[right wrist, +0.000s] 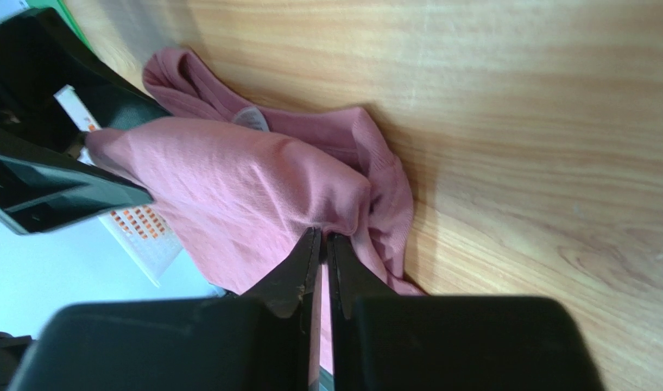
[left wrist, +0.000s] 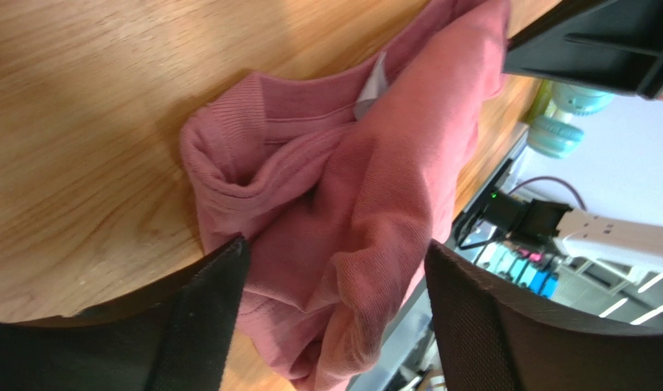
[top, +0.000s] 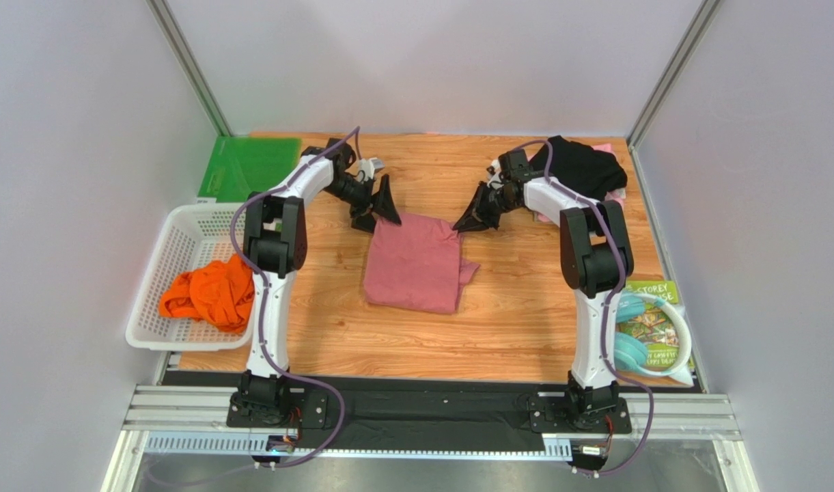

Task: Fold and stack the t-shirts
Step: Fold the long partially folded tshirt into a neat square, then smooth out wrinkles on the folded tshirt

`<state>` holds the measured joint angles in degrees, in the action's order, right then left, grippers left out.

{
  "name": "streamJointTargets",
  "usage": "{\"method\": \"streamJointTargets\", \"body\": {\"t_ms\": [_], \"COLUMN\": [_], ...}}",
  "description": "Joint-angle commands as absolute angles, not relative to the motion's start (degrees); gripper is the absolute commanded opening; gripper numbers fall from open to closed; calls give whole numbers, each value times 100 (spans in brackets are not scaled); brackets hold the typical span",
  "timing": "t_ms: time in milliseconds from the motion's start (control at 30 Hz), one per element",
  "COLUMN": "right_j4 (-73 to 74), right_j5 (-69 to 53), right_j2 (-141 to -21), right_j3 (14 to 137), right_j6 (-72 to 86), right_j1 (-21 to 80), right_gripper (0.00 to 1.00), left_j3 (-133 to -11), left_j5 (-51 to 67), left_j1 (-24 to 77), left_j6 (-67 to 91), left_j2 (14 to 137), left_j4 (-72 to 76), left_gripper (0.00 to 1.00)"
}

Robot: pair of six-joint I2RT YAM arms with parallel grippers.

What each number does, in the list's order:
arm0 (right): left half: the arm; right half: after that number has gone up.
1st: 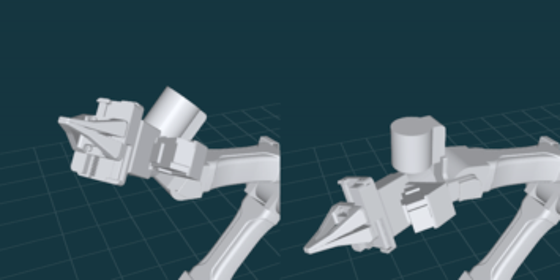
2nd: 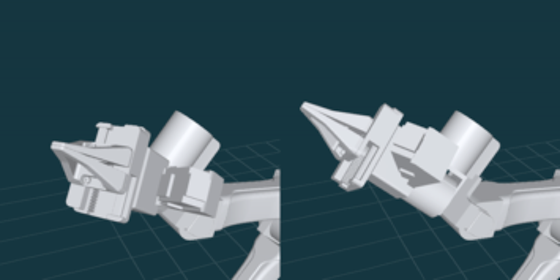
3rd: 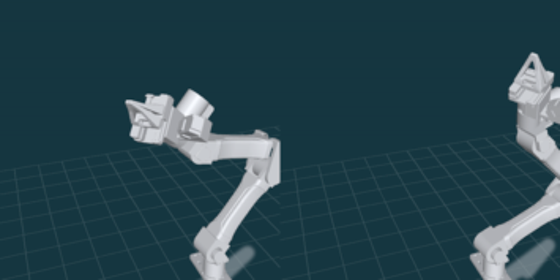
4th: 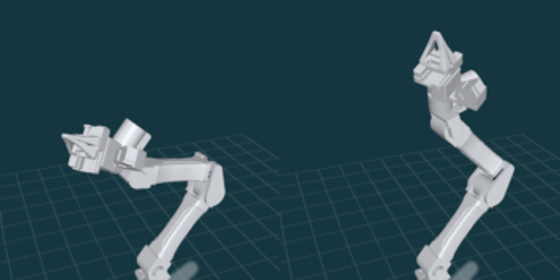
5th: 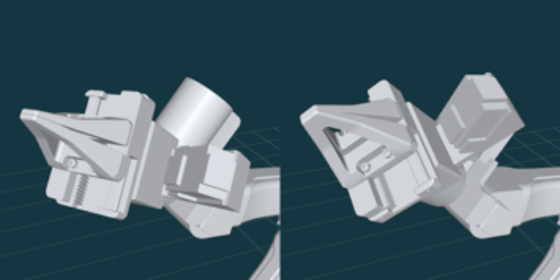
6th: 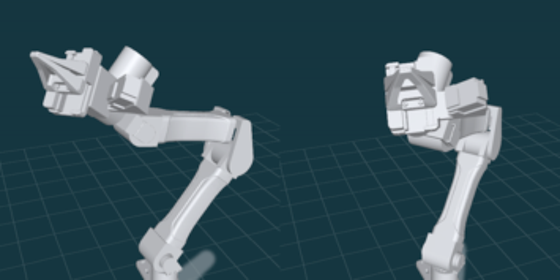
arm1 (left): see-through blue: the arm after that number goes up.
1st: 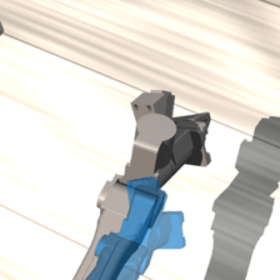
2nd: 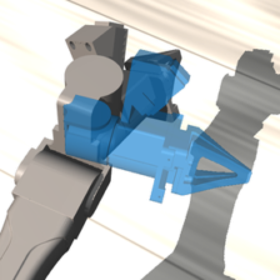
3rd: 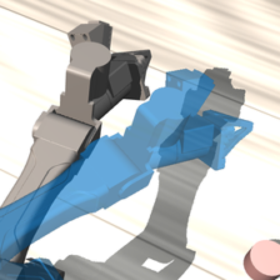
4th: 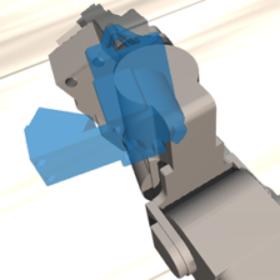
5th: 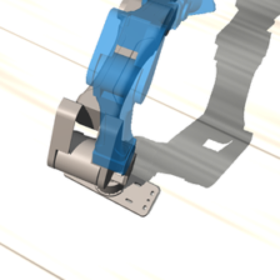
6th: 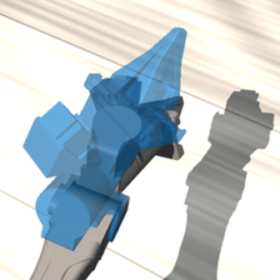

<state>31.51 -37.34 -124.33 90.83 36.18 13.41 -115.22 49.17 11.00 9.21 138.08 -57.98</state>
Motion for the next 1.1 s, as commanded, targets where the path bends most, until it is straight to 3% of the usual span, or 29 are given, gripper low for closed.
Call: {"method": "streamJointTargets", "body": {"t_ms": [0, 133, 300, 533, 667, 867, 1067], "right_j4": [3190, 3874, 5070, 5054, 3642, 1649, 976], "right_j5": [-3718, -3253, -2181, -2557, -4221, -5902, -6187], "right_j2": [-12603, -12919, -12842, -11884, -11566, -12365, -13218], "right_j3": [9781, 10589, 11714, 11340, 10550, 10424, 10696], "right_j6": [3525, 3105, 2725, 2900, 3566, 4981, 5651], "right_j1": [1301, 1292, 1195, 1493, 1915, 2706, 3006], "right_gripper": [15, 36, 46, 56, 61, 62, 62], "left_j3": [-11769, -11699, -11479, -11417, -11172, -10118, -9580], "left_j5": [4781, 4720, 4492, 4684, 4825, 5009, 5071], "left_j1": [1134, 1116, 915, 256, -121, -334, -343], "left_j6": [888, 818, 572, 431, 465, 396, 246], "left_j2": [13668, 13404, 12746, 11384, 10434, 9352, 9088], "left_j4": [-5792, -5801, -5862, -6029, -5872, -5731, -5757], "left_gripper": [90, 91, 93, 100, 100, 100, 100]}}
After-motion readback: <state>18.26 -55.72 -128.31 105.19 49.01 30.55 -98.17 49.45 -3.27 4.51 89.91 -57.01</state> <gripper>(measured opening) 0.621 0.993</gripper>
